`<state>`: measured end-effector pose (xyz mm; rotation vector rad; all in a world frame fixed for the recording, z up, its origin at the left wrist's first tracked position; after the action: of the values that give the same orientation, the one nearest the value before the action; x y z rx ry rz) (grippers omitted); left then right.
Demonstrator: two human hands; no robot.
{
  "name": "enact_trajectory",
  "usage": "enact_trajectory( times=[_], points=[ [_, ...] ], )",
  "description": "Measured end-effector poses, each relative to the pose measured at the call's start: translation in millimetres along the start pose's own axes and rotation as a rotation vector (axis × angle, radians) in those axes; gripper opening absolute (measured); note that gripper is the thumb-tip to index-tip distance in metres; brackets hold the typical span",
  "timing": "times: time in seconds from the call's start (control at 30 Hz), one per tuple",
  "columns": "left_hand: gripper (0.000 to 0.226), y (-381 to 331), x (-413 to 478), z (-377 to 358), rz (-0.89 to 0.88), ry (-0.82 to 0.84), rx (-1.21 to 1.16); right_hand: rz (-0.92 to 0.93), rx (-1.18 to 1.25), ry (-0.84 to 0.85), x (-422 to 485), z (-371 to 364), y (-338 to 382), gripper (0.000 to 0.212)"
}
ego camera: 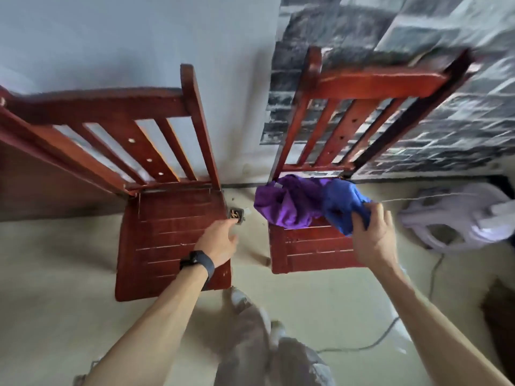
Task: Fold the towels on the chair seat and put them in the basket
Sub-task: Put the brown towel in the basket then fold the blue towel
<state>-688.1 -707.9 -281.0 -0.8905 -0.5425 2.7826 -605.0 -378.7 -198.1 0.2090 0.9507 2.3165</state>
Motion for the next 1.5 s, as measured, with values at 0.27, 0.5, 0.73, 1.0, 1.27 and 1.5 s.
enact_trajectory(
  times=[0.27, 0.5, 0.73, 1.0, 1.27, 1.5],
  points=[
    [0.072, -170.9, -113.3, 153.2, -0.421, -0.237, -0.317, 0.367, 0.047, 0.157, -44.3, 118.3, 140.4, 0.026],
    [0.011, -216.0, -190.1, 232.6, -0.53, -0.352, -0.129, 0.67, 0.08, 0.158, -101.4, 162.5, 221.0, 0.031],
    [0.039, -187.4, -254.3, 315.4, -0.497, -0.526, -0.187, 0.561, -0.053, 0.212, -135.8, 166.4, 252.6, 0.041],
    [0.011, -94.9, -282.3, 374.8, -0.418, -0.38, -0.058, 0.537, 0.04, 0.147, -148.2, 152.4, 272.6, 0.022],
    [0.016, -7.3, -290.1, 357.3, -0.103, -0.054, -0.665, 0.449, 0.001, 0.16, -169.3, 113.6, 290.7, 0.025],
    [0.037, 24.1, -291.2, 352.4, -0.166, -0.034, -0.86, 0.402, -0.044, 0.135, -187.2, 102.2, 303.4, 0.063]
  ],
)
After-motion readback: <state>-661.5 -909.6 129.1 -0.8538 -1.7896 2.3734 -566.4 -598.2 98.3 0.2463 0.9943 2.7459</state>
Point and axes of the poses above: each hand's wrist, its own x-axis towards the middle knuckle, its own z-axis out of the back of the hand, y = z × x, the point moved 6 cm from there along x, towards the middle knuckle, and after that the axes turned 9 degrees about x, right-handed, at the moved point
